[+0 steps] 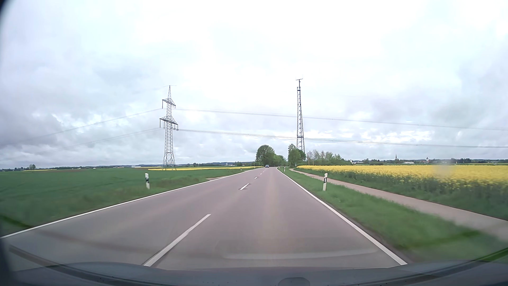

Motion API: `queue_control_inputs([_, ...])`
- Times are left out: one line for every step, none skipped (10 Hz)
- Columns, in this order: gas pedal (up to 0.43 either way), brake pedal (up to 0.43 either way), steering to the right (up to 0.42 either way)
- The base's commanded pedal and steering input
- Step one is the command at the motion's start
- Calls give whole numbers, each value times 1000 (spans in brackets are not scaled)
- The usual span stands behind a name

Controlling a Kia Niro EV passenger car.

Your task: Follow the waypoints while adhering to traffic rules and regulations

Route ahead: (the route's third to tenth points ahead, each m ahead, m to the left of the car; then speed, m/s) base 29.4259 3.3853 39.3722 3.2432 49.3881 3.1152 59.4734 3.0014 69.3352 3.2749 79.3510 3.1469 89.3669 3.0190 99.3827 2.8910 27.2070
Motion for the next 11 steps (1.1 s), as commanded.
queue_control_inputs([260, 0, 0])
queue_control_inputs([260, 0, 0])
queue_control_inputs([260, 0, 0])
queue_control_inputs([260, 0, 0])
queue_control_inputs([248, 0, 1])
queue_control_inputs([248, 0, 1])
queue_control_inputs([248, 0, 1])
queue_control_inputs([248, 0, 1])
queue_control_inputs([248, 0, 0])
queue_control_inputs([248, 0, 0])
queue_control_inputs([248, 0, 0])
